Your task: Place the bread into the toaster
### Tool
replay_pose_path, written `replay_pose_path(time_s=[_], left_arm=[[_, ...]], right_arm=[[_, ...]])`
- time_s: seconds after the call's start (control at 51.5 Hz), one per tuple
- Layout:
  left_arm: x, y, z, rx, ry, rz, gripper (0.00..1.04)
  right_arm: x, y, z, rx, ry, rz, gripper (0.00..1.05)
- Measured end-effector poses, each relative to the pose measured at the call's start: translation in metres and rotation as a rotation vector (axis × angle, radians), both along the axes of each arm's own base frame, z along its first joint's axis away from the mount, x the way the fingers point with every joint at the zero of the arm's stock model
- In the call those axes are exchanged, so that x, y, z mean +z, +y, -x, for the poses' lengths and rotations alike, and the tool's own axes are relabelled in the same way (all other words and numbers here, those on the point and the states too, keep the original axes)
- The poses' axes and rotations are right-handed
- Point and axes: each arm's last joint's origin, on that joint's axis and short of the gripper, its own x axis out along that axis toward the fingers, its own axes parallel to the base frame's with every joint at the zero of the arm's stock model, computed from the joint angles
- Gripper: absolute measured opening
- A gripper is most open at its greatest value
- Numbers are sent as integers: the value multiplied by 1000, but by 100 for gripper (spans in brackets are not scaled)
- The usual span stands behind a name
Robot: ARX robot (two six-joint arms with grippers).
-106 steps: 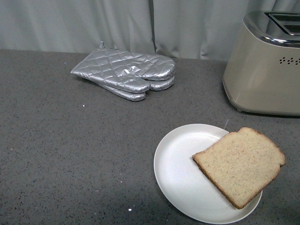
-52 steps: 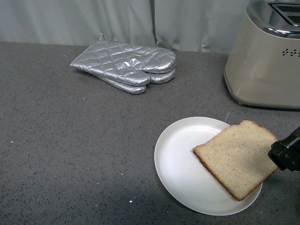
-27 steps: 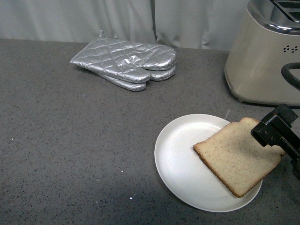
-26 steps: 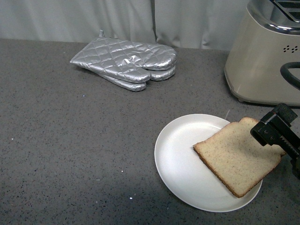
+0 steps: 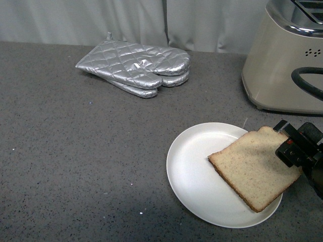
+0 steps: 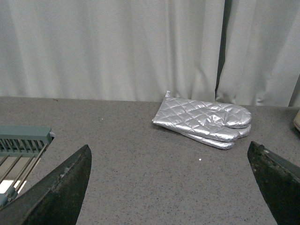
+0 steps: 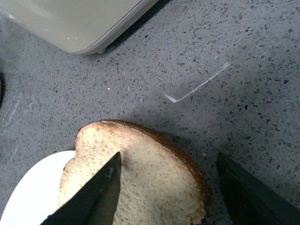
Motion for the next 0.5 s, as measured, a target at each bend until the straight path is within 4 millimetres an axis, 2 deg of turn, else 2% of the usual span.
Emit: replay_pose_path(time_s=[0.272, 0.505], left_arm=[[0, 0, 0, 0, 0, 0, 98], [0, 0, 0, 0, 0, 0, 98]], right_arm=[[13, 0, -10, 7, -35, 2, 2], [28, 3, -15, 13, -62, -6, 1]])
